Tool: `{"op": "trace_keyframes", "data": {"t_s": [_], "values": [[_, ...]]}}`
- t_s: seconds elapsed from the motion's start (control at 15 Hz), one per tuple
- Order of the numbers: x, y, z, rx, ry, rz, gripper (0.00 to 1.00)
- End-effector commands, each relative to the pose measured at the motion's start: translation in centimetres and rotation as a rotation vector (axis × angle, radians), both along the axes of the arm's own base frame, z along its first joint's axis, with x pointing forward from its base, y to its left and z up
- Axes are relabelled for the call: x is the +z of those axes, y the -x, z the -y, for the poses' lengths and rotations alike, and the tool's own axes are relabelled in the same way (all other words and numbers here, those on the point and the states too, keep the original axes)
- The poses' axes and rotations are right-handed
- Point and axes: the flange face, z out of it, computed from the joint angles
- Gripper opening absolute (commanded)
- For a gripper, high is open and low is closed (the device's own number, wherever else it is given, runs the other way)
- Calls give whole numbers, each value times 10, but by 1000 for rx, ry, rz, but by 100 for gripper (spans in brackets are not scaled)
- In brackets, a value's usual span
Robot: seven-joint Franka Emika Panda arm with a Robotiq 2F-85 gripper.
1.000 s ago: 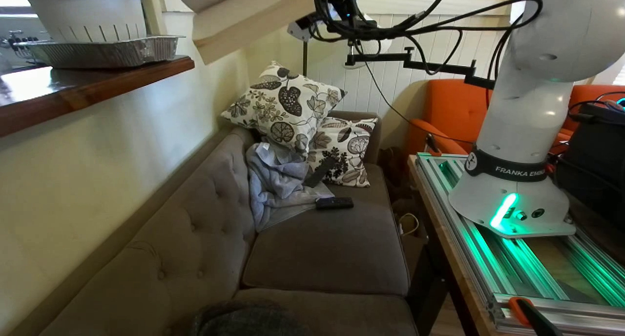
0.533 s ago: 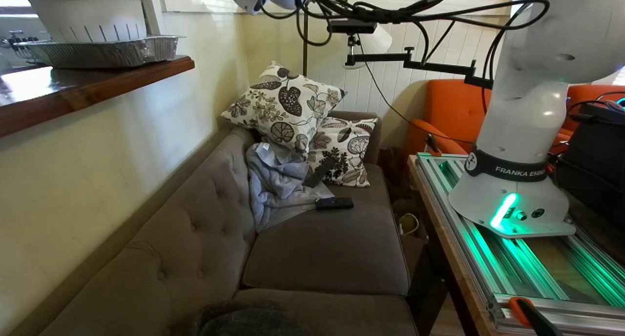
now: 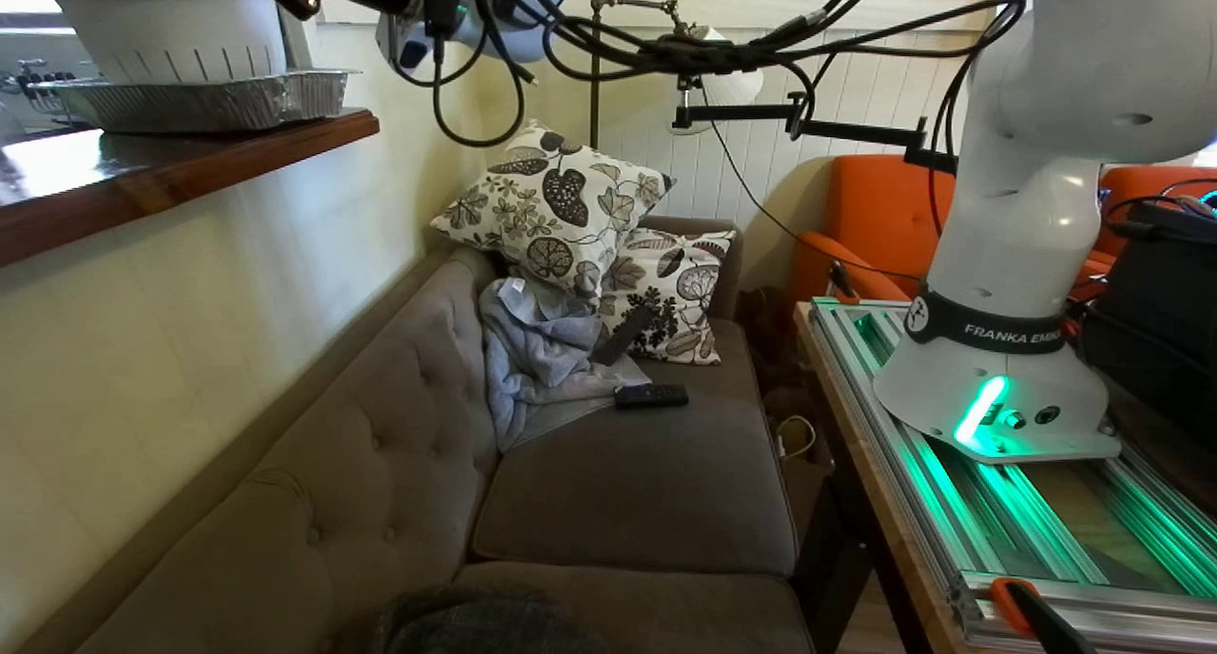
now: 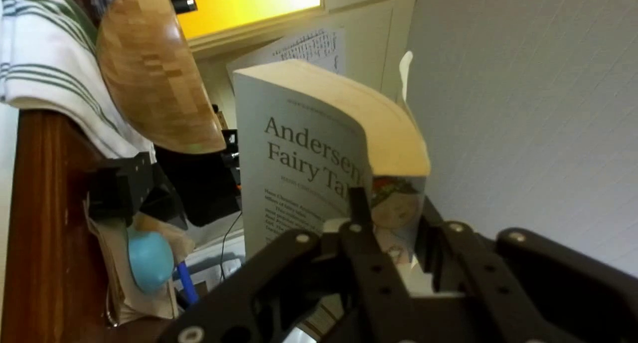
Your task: Put the book on the kitchen counter
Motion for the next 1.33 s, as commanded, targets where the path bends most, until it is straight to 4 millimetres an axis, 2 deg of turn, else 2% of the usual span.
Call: {"op": "trace_keyframes", "data": {"t_s": [0.0, 0.13, 0.2, 0.67, 1.27], "values": [[-5, -4, 0, -10, 4, -3, 24], [-9, -7, 2, -18, 3, -5, 24], [-8, -7, 3, -20, 2, -3, 10], [-50, -41, -9, -71, 29, 22, 10], [-75, -88, -16, -277, 66, -14, 9]]}}
